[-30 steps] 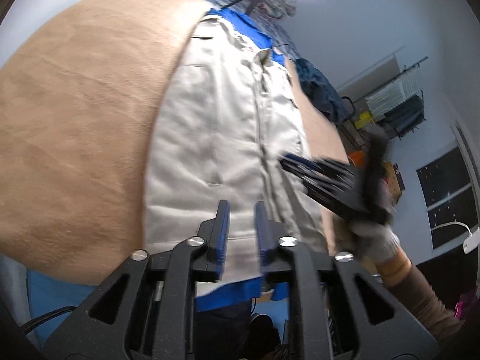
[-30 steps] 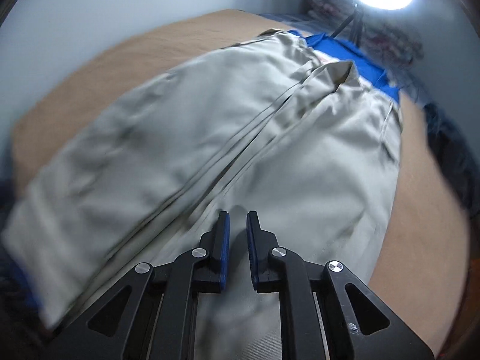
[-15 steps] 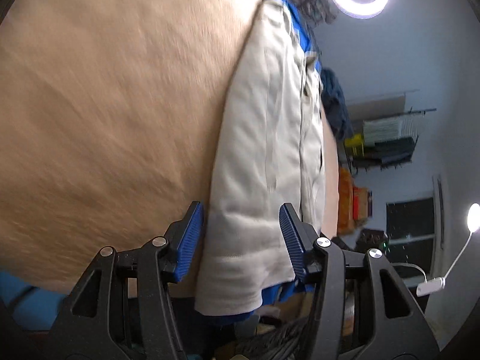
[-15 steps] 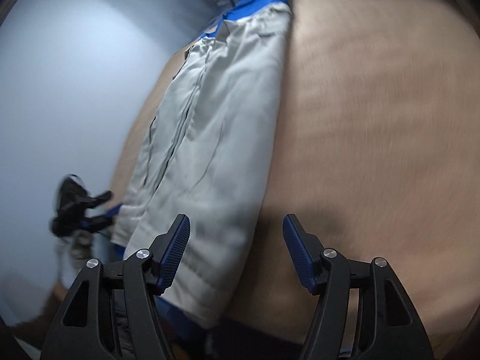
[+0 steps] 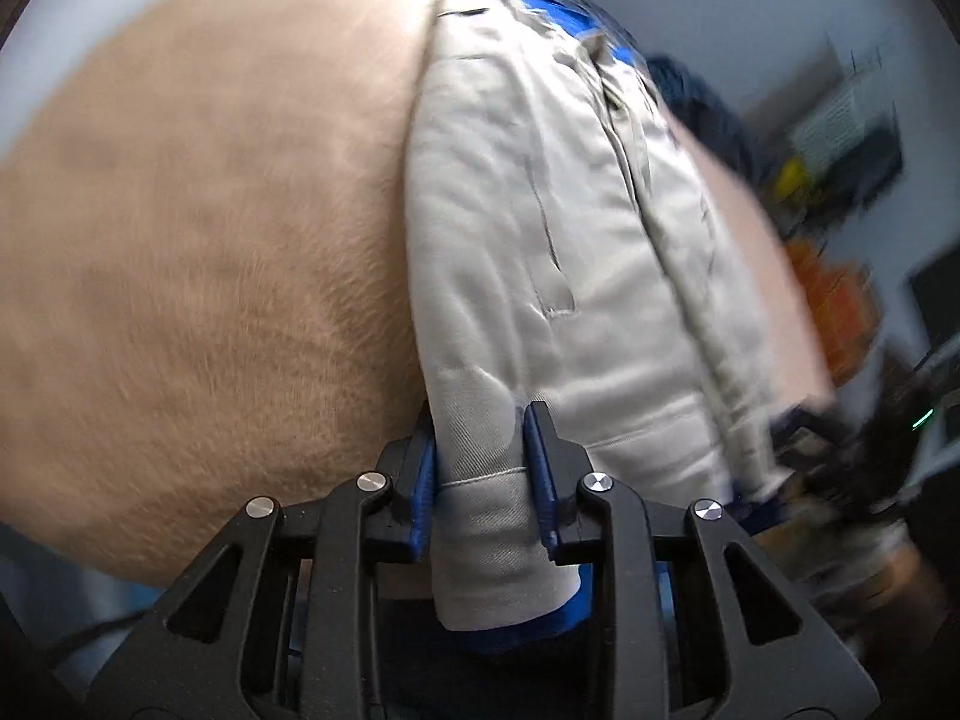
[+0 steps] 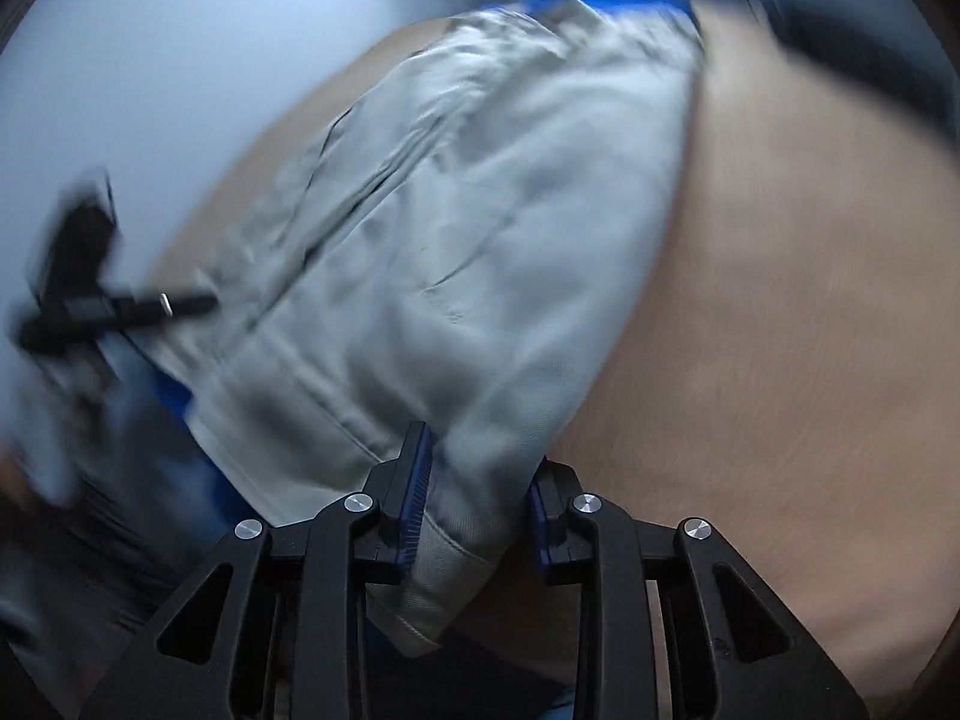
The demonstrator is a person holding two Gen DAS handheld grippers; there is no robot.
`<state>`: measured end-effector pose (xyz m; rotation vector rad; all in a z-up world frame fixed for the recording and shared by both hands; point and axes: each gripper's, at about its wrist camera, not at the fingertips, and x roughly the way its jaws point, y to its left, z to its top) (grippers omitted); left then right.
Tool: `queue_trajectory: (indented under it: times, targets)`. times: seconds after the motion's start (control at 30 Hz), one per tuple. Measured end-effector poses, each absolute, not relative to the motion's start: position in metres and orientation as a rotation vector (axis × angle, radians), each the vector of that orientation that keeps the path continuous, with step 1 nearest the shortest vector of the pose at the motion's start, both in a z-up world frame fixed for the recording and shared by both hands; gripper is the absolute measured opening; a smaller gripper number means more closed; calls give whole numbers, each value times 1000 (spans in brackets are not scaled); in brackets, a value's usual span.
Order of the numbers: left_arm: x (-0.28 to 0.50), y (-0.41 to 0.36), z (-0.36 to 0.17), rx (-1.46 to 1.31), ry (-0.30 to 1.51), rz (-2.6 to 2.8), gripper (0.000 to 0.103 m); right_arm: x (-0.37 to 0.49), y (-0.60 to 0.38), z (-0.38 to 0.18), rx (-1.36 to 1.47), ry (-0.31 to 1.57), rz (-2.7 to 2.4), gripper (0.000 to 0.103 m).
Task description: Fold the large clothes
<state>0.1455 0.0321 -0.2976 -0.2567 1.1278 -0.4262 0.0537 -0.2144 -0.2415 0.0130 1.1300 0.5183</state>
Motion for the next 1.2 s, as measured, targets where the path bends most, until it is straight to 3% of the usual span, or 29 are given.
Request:
queue_trajectory:
  times: [0.13, 0.4, 0.43, 0.53, 0.57, 0.67, 0.9, 1.13, 1.17, 1.2]
  targets:
    - [147, 39, -300, -348, 1149, -442, 28, 54, -224, -236, 67, 1140, 486, 36]
    - [152, 63, -304, -509, 1192, -464, 29, 32, -265, -211, 276, 1083, 507, 36]
    - [152, 64, -303, -507, 1191, -464, 29, 26, -264, -216, 280, 1103, 514, 35]
    - [152, 64, -303, -516, 1195, -462, 29, 9, -255, -233, 249, 1202, 575, 17]
    - [152, 64, -302, -515, 1194, -462, 29, 0, -243, -238, 186, 1235, 627, 16]
    - [149, 64, -299, -519, 1187, -463, 29, -12, -223, -232, 64, 1231, 710, 14]
    - [152, 69, -302, -571, 1199, -457, 29, 5, -264, -207, 205, 1094, 569, 14]
    - [149, 74, -297, -580, 1189, -445, 30, 4, -238, -224, 105, 1165, 659, 14]
    - [148, 76, -297, -588, 1189, -440, 33, -5, -228, -224, 43, 1172, 693, 14]
    - [148, 80, -296, -607, 1185, -440, 42, -13, -219, -222, -27, 1171, 724, 14]
